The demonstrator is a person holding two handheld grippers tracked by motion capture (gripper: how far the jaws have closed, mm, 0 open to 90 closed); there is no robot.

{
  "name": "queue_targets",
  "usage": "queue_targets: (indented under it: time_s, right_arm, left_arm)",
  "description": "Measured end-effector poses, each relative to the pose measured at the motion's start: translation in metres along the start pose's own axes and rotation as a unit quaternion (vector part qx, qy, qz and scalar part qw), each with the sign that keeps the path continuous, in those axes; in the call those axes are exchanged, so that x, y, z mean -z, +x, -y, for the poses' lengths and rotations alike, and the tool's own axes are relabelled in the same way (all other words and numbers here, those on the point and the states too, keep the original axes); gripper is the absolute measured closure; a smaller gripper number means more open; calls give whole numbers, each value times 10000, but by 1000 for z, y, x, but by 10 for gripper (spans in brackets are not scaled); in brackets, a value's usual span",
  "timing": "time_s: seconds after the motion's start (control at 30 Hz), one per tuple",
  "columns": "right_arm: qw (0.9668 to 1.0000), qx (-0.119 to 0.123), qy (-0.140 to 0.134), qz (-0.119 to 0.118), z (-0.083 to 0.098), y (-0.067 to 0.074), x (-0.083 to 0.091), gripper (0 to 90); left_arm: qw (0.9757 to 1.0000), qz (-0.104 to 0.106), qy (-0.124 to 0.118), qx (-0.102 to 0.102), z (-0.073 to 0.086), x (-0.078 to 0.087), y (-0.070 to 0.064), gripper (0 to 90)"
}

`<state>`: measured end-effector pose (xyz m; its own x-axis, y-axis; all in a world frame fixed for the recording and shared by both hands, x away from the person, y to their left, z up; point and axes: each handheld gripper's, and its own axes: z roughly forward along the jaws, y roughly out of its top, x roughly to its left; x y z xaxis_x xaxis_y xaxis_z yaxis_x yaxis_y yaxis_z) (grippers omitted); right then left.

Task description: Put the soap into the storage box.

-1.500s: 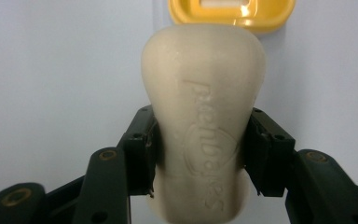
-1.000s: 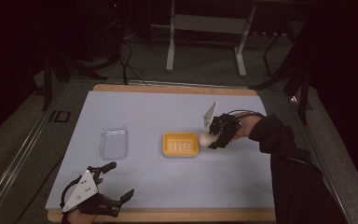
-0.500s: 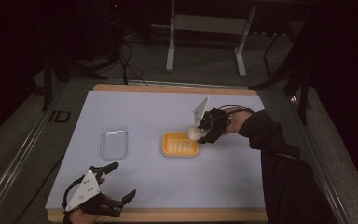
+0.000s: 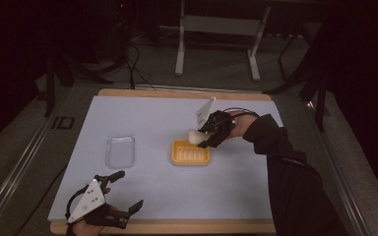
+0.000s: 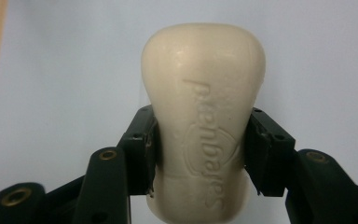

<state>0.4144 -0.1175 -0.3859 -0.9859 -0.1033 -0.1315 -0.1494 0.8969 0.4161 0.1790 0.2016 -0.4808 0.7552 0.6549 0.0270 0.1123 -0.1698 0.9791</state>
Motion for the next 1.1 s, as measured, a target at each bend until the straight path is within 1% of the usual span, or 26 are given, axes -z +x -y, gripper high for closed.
queue_targets:
  time_s: [0.17, 0.2, 0.23, 0.3, 0.4, 0.53, 0.6, 0.63, 0.77, 0.93, 1.0, 1.1]
  right_arm:
    - [9999, 28, -121, 0, -4, 0, 0, 501]
    - [9995, 149, -289, 37, -4, 1, -3, 501]
    - [9993, 176, -313, 44, -3, 1, -4, 501]
    - [9993, 199, -310, 32, -3, 0, -6, 501]
    - [9995, 182, -275, 4, -1, -1, -17, 501]
    - [9996, 131, -269, -17, 2, -3, -29, 501]
    - [9996, 91, -279, -30, 3, -3, -32, 501]
    - [9995, 92, -316, -37, 4, -5, -38, 501]
    - [9994, -21, -337, -81, 9, -8, -50, 501]
    - [9996, -140, -211, -137, 16, -12, -63, 501]
    - [9996, -148, -225, -127, 17, -12, -65, 501]
    - [9993, -228, -252, -138, 19, -12, -73, 501]
  left_arm:
    - [10000, 14, -4, -6, 0, 0, 0, 12]
    - [10000, 12, -3, -11, 0, 0, 0, 12]
    - [10000, 9, -4, -13, 0, 0, 1, 12]
    - [10000, 12, -15, -5, 0, 0, 0, 12]
    - [10000, 17, -19, -4, 0, 0, 1, 12]
    - [10000, 24, -25, 0, -1, 1, 0, 12]
    - [10000, 28, -27, -6, -1, 0, 0, 12]
    - [10000, 27, -25, -8, -1, 1, 0, 12]
    - [10000, 35, -26, -2, -1, 1, 0, 12]
    - [10000, 57, -27, -15, -1, 1, 0, 12]
    - [10000, 67, -19, -14, -1, 1, 0, 12]
    - [10000, 67, -23, -22, -1, 1, 0, 12]
